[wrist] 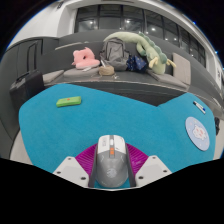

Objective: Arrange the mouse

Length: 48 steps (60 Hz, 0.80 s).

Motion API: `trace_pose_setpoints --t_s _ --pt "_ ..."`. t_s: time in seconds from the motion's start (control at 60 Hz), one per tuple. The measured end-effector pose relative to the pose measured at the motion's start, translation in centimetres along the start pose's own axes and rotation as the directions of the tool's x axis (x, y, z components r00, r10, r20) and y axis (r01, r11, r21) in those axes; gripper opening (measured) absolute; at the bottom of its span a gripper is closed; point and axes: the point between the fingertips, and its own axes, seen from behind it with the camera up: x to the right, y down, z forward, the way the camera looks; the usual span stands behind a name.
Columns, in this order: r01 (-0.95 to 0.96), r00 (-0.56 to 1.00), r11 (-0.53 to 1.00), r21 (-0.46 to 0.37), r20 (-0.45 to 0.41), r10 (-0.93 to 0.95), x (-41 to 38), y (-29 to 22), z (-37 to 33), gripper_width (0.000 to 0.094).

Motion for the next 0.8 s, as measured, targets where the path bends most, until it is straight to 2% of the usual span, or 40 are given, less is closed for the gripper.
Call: trace_pose_setpoints --t_s 0.167,0.35,0.45,0.583,0.7,0.8 --pt "-0.011 0.999 1.0 -0.004 0.045 0.011 -0.3 -0.3 -1.7 0.0371" --pt "-0.054 0.992 0.995 0.08 0.117 0.045 3.2 -7.0 -6.3 0.0364" --pt "-0.056 0.996 0.988 0.147 0.083 0.044 9.1 -11.5 -7.9 0.0364" --pt "-0.04 0.998 0.981 0.191 -0.034 0.048 20.0 -14.5 -7.8 0.0363" --pt "-0.033 0.992 0.987 0.157 -0.115 0.052 28.9 -12.4 -5.6 0.0369" --pt "-0.061 0.987 0.994 0.091 -0.143 0.074 34.2 -7.7 -2.4 0.0375"
